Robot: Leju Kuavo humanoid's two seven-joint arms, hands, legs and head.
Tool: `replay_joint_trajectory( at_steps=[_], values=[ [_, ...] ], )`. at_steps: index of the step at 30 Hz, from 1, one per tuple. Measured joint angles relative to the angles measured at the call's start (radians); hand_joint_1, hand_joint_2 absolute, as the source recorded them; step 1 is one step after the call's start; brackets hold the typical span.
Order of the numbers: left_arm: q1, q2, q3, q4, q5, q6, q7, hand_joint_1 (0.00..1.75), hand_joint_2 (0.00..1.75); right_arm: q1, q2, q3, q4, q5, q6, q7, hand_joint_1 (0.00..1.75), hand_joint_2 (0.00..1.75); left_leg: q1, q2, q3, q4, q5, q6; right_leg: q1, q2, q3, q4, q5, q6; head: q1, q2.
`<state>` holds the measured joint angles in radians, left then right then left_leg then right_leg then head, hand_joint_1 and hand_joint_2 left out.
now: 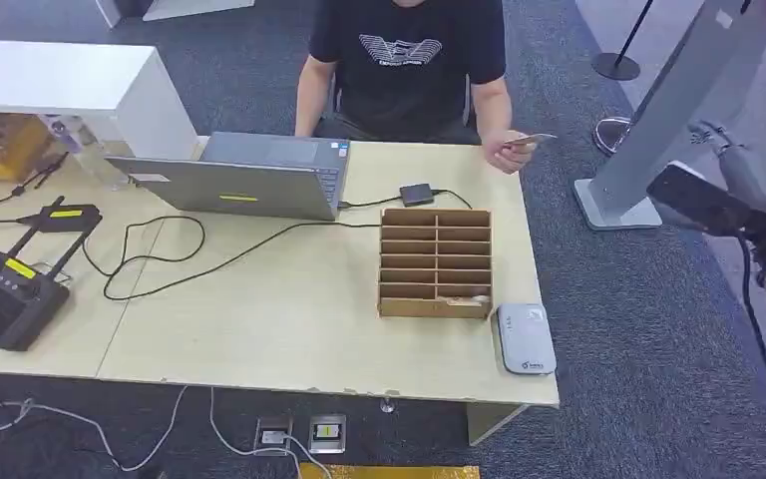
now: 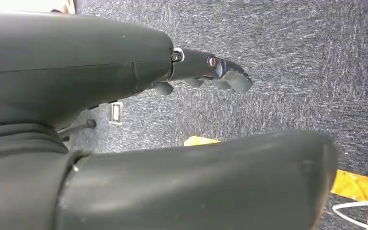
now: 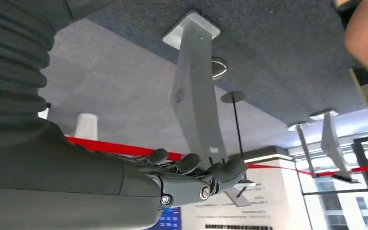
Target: Pass the card to the sensor for recognition and then transmit it.
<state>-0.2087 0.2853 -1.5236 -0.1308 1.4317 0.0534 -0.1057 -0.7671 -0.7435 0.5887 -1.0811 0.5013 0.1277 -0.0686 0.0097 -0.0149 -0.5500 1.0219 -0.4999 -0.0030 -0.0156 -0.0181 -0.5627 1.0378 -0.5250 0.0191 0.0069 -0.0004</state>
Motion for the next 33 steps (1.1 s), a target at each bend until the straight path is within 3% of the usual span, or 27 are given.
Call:
replay_joint_trajectory(
  at_steps=[7,19,20,21,33],
  values=[
    [0.003,0.000,0.000,0.000,-0.003,0.006,0.000,0.00,0.00,0.063,0.061,0.046,-0.021,0.079,-0.109,0.005,0.00,1.75,0.000,0.000,0.000,0.000,0.000,0.000,0.000,0.000,0.000,0.000,0.000,0.000,0.000,0.000],
    [0.005,0.000,0.000,0.000,0.007,0.013,0.001,0.00,0.00,0.075,0.138,0.092,-0.021,0.093,-0.112,0.011,0.05,1.75,0.000,0.001,0.000,0.000,0.000,0.000,0.000,0.001,0.000,0.000,0.000,0.000,0.000,0.000],
    [0.005,0.000,0.000,0.000,0.008,0.014,0.002,0.00,0.00,0.076,0.143,0.094,-0.021,0.096,-0.113,0.011,1.54,1.75,0.000,0.001,0.000,0.000,0.000,0.000,0.000,0.001,0.000,0.000,0.000,0.000,0.000,0.000],
    [0.005,0.000,0.000,0.000,0.008,0.015,0.002,0.00,0.00,0.078,0.148,0.096,-0.021,0.103,-0.116,0.011,1.75,1.75,0.000,0.001,0.000,0.000,0.000,0.000,0.000,0.001,0.000,0.000,0.000,0.000,0.000,0.000],
    [0.005,-0.009,0.000,-0.006,0.018,0.028,0.014,0.00,0.00,0.096,0.188,0.097,-0.030,0.146,-0.070,0.021,1.75,1.75,0.000,0.001,0.000,0.000,0.000,0.000,0.000,0.001,-0.001,0.000,0.000,0.000,0.001,0.000]
  ],
)
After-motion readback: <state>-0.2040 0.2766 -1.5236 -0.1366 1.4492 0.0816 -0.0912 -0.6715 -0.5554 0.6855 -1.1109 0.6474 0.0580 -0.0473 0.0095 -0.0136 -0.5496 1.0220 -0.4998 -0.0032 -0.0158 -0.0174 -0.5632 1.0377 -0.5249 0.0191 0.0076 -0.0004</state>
